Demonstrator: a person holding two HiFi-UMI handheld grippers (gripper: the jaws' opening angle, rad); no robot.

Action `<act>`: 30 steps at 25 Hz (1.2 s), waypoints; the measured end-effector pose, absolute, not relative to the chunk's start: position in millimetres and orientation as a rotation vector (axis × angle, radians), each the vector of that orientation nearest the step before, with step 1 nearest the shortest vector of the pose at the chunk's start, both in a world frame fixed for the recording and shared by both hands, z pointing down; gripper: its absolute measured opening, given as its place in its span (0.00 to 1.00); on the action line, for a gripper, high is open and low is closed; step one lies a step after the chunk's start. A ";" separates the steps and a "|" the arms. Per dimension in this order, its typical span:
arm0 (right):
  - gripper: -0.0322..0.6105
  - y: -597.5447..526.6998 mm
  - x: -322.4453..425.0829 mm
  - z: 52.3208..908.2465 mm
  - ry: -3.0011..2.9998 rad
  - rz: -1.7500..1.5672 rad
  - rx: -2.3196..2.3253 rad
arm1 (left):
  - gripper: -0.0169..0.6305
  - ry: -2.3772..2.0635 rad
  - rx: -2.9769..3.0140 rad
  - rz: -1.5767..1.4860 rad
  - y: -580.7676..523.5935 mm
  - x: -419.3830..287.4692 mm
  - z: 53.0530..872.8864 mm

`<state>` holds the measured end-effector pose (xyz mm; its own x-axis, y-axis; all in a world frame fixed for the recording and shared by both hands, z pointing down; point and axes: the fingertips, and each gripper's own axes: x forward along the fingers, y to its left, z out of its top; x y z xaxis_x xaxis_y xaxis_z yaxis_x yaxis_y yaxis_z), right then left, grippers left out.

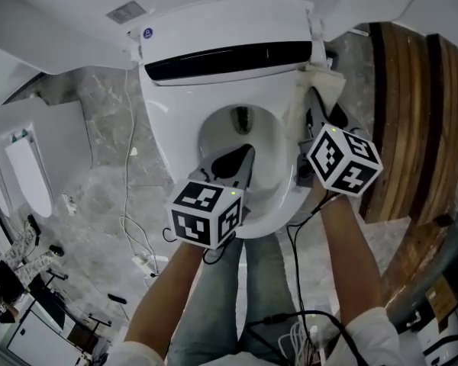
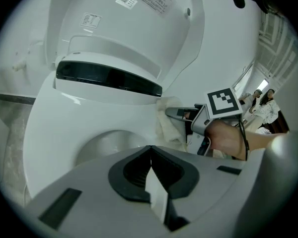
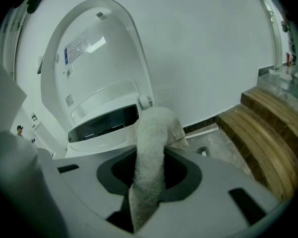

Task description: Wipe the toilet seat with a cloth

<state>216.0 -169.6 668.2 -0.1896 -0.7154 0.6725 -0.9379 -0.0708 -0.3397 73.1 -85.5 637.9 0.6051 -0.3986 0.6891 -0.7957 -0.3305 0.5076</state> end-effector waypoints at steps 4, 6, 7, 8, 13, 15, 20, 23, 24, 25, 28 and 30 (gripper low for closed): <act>0.19 -172.0 214.5 671.0 -1.881 1.061 1.782 | 0.05 -1.017 1.920 0.562 -83.9 49.2 634.9; 0.19 -170.6 212.8 667.2 -1.859 1.004 1.758 | 0.05 -1.042 1.912 0.546 -81.0 39.5 627.1; 0.19 -168.3 210.4 660.1 -1.865 0.944 1.741 | 0.05 -1.050 1.911 0.542 -79.0 35.4 622.3; 0.19 -164.3 206.5 649.0 -1.880 0.872 1.726 | 0.05 -1.055 1.911 0.544 -76.9 31.4 617.2; 0.19 -117.9 184.3 591.4 -1.913 0.830 1.675 | 0.05 -1.079 1.963 0.538 -81.1 18.7 569.0; 0.19 -109.6 181.5 564.5 -1.940 0.820 1.670 | 0.05 -1.103 2.018 0.482 -96.5 18.8 538.6; 0.19 -71.3 167.3 487.1 -1.988 0.840 1.681 | 0.05 -1.134 2.093 0.448 -83.6 5.5 467.1; 0.19 -56.9 157.5 445.5 -2.004 0.946 1.740 | 0.05 -1.138 2.143 0.494 -71.0 -0.7 436.5; 0.19 -51.7 154.6 430.2 -2.006 0.976 1.766 | 0.05 -1.142 2.157 0.501 -67.2 -1.8 424.1; 0.19 -47.3 152.0 413.5 -2.013 0.993 1.792 | 0.05 -1.150 2.169 0.496 -64.4 -2.9 409.4; 0.19 -37.1 143.5 365.4 -2.065 1.001 1.836 | 0.05 -1.190 2.189 0.434 -58.0 -5.7 356.6; 0.19 -31.3 136.3 338.4 -2.097 1.012 1.853 | 0.05 -1.213 2.193 0.399 -50.2 -6.9 323.3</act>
